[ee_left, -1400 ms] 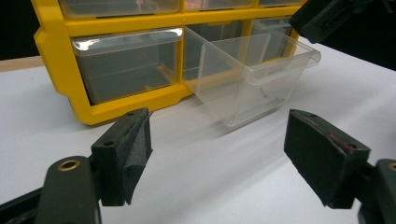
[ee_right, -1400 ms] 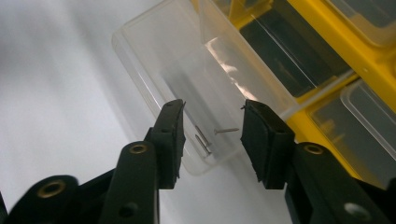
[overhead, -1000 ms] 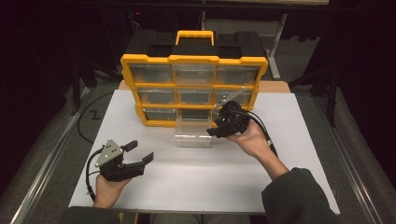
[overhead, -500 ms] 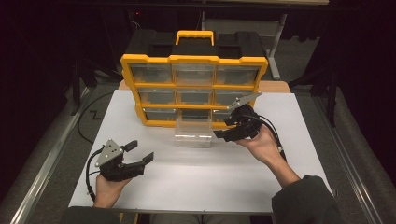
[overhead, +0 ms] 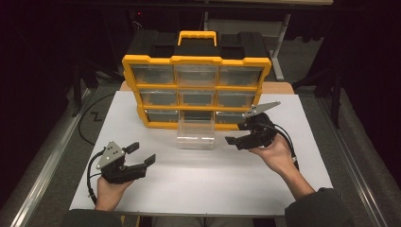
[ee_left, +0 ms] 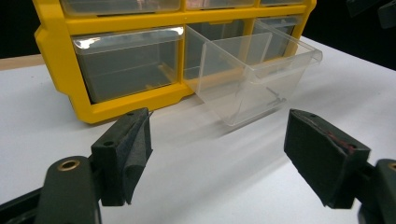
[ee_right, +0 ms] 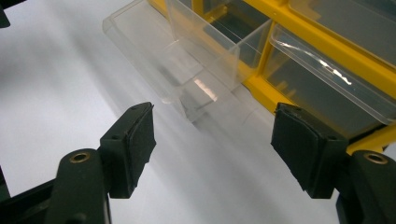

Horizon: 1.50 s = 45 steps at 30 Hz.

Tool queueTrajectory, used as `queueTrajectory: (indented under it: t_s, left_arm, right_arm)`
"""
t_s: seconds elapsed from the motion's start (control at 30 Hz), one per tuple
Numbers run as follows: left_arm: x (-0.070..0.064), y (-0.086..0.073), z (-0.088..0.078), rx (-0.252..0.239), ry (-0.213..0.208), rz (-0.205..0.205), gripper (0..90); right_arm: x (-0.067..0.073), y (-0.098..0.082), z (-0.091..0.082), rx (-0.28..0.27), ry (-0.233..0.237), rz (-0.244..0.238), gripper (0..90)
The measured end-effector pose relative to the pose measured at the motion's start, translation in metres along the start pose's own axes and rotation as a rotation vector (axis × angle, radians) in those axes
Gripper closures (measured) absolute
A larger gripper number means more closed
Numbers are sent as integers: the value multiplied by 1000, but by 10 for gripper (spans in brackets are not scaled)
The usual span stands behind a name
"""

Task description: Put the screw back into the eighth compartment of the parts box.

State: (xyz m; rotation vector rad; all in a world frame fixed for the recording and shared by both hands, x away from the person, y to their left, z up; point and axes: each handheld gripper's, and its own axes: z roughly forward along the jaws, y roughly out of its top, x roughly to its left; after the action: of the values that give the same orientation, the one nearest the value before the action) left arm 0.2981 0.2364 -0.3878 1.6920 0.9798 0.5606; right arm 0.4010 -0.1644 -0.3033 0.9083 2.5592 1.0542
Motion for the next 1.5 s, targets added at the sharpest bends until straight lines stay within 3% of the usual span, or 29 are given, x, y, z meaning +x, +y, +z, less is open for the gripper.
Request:
queueTrajectory:
  t_s: [0.4,0.47,0.6,1.13,1.5]
  left_arm:
    - [-1,0,1,1,0,1,235]
    - [-1,0,1,3,1,1,234]
    - [-1,0,1,3,1,1,235]
    - [-1,0,1,2,3,-2,235]
    - [-1,0,2,2,3,-6,234]
  right_arm:
    - [-6,-28,-11,-38,-22,38,315]
    - [-6,-31,-11,-38,-55,48,319]
    - [-8,-38,-13,-45,-58,46,316]
    - [-14,-68,-28,-115,-65,118,303]
    - [-19,-93,-37,-151,-104,153,280]
